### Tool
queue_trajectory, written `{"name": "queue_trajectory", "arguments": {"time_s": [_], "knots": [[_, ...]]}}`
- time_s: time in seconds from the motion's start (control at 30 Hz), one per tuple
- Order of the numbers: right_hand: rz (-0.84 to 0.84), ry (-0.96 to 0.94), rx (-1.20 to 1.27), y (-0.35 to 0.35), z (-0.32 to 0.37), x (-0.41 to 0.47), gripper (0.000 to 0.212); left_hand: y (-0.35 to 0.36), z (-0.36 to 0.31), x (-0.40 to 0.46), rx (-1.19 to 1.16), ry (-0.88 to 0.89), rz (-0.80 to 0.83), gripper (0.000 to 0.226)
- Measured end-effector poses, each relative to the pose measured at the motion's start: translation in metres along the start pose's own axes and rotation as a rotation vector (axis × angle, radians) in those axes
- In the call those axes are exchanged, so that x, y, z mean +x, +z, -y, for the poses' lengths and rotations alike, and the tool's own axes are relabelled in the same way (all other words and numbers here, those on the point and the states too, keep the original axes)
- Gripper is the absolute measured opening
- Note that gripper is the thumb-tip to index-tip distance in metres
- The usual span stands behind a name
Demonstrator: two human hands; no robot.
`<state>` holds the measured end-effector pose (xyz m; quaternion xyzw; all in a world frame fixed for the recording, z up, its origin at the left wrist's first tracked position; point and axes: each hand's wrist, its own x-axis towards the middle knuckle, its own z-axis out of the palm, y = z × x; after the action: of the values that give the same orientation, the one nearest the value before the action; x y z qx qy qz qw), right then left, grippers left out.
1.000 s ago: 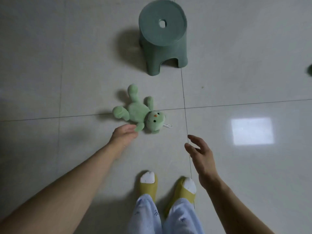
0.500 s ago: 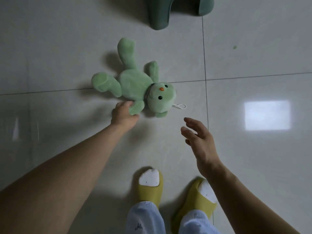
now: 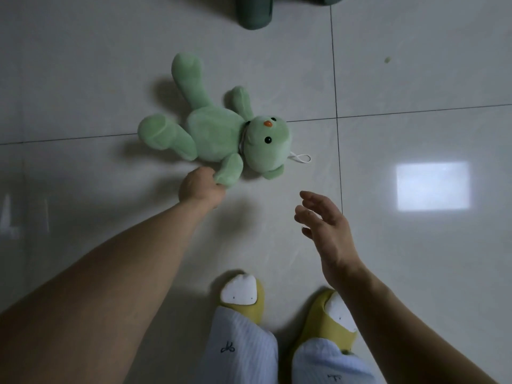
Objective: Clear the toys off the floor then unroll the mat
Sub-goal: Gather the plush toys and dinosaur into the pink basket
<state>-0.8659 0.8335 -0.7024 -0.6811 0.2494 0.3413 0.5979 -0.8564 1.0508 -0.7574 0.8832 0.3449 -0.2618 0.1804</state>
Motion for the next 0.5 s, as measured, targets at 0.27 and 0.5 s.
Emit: {"name": "queue_trajectory", "arguments": {"time_s": [0.27,0.5], "knots": [[-0.073,0.009,0.101,-0.015,0.043,-0.071,0.028,-0.088,-0.064,-0.116,-0.589,0.159,0.039,0.037],[-0.122,-0.058,0.061,-0.055,0.126,-0.174,0.090,-0.199,-0.116,-0.238,-0.758,0.293,0.409,0.040]]}}
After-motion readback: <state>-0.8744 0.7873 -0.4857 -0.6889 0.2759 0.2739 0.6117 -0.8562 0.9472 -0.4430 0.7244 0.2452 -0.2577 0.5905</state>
